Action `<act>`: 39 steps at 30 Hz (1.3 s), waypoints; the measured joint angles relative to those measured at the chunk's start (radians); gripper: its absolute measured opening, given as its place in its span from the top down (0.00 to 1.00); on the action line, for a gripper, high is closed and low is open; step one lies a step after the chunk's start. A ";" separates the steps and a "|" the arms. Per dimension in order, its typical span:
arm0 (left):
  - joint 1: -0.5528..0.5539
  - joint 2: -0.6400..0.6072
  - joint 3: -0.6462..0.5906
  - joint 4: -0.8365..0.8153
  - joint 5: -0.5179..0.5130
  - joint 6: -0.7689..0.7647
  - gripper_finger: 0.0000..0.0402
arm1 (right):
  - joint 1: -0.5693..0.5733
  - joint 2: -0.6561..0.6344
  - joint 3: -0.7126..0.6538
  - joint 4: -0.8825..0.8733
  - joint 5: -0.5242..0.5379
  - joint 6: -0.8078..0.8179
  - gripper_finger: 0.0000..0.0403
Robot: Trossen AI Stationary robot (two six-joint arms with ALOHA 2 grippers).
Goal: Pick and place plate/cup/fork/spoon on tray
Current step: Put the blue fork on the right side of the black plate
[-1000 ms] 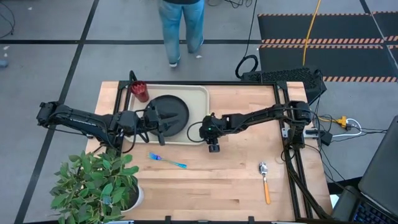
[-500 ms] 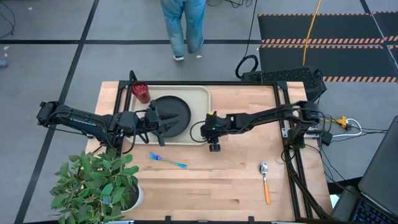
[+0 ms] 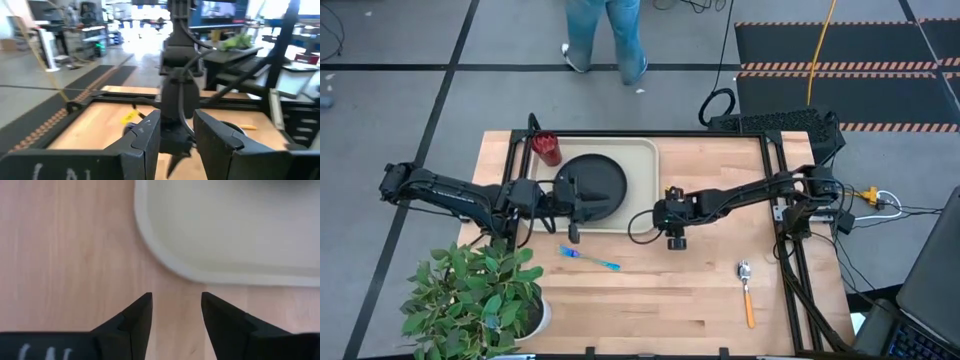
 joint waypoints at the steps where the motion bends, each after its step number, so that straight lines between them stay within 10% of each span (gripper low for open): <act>1: -0.005 0.005 0.000 -0.001 0.004 0.000 0.70 | 0.001 0.000 0.001 -0.015 0.003 0.001 0.58; 9: -0.050 0.077 0.001 -0.013 -0.006 -0.039 0.70 | 0.000 -0.026 -0.065 -0.094 0.024 0.012 0.58; 25: -0.110 0.334 0.384 -0.974 0.045 -0.309 0.70 | -0.111 -0.467 -0.430 0.168 0.024 0.045 0.57; 39: -0.141 0.638 0.415 -1.120 0.238 -0.308 0.70 | -0.143 -0.575 -0.450 0.181 0.030 0.053 0.57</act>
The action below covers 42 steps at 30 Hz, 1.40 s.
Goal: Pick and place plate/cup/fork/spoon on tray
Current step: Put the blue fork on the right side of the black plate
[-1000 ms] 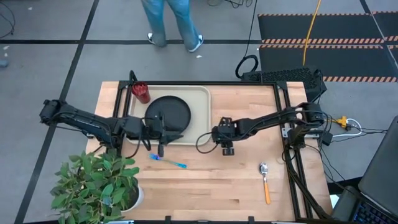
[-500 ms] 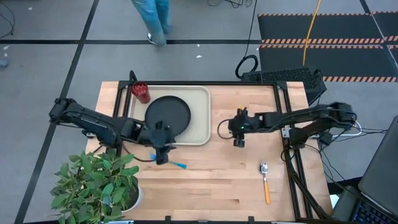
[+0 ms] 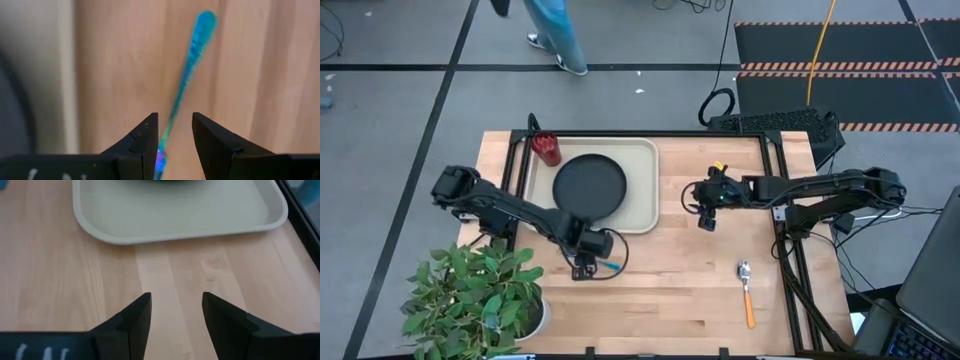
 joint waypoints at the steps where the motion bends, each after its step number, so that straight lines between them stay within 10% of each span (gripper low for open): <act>1: -0.008 0.004 0.000 0.000 0.008 -0.002 0.70 | -0.005 0.000 0.000 -0.004 0.000 -0.001 0.57; 37: -0.058 0.146 -0.113 0.055 -0.076 0.003 0.70 | -0.035 0.000 0.000 -0.006 -0.011 0.054 0.57; 42: -0.056 0.138 -0.116 0.061 -0.068 0.004 0.81 | -0.034 0.000 0.000 -0.004 -0.011 0.055 0.57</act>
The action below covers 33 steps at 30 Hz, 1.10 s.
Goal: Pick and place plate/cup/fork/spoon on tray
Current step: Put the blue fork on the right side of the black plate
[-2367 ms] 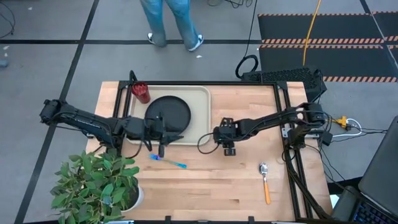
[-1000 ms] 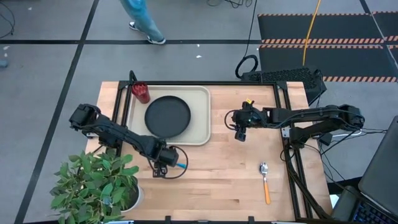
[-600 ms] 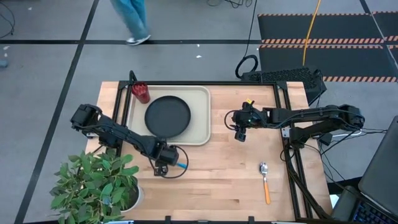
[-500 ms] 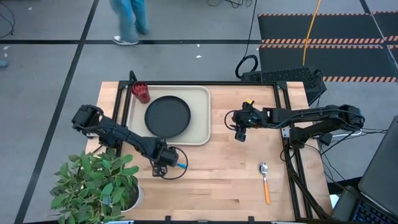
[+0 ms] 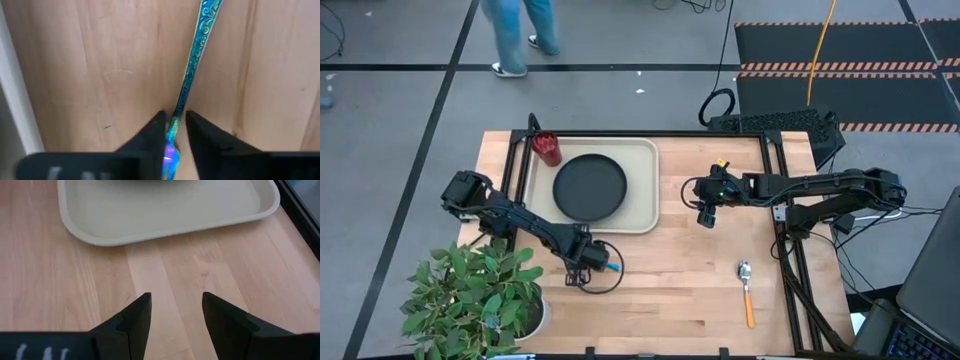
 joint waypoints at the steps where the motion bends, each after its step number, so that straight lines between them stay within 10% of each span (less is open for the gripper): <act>1: 0.003 0.000 0.000 0.001 0.011 -0.001 0.87 | 0.000 0.000 0.000 0.000 0.000 -0.002 0.57; 19: 0.027 -0.019 0.277 -0.272 0.005 0.090 0.98 | 0.000 0.000 0.001 0.010 0.002 -0.079 0.57; 33: 0.228 -0.023 0.514 -0.317 -0.164 0.907 0.98 | -0.001 -0.044 0.001 -0.126 0.034 -0.139 0.57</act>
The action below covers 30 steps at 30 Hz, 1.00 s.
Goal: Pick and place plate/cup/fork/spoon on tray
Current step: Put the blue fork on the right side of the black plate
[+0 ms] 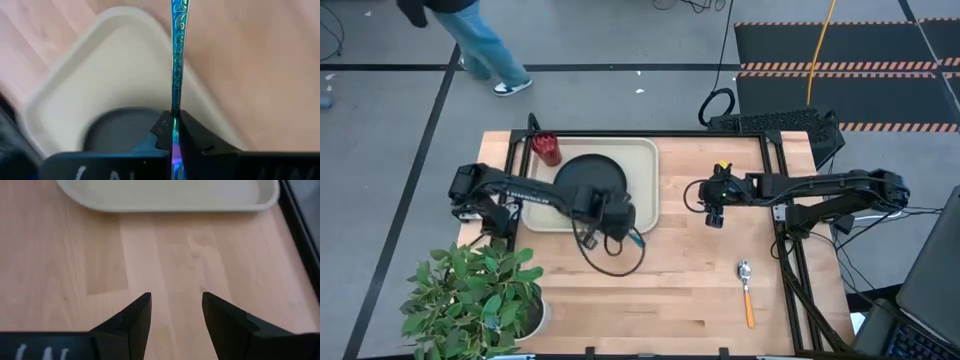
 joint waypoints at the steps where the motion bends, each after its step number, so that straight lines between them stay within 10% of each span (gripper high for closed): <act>1: 0.022 -0.001 0.000 0.007 -0.001 0.081 0.98 | 0.000 -0.013 0.000 -0.020 0.001 0.000 0.57; 14: 0.265 0.011 0.002 0.255 0.000 0.748 0.98 | -0.001 -0.170 0.000 -0.045 0.001 0.000 0.57; 30: 0.304 0.200 0.135 0.174 -0.054 0.906 0.98 | -0.001 -0.284 -0.138 0.122 0.074 0.011 0.57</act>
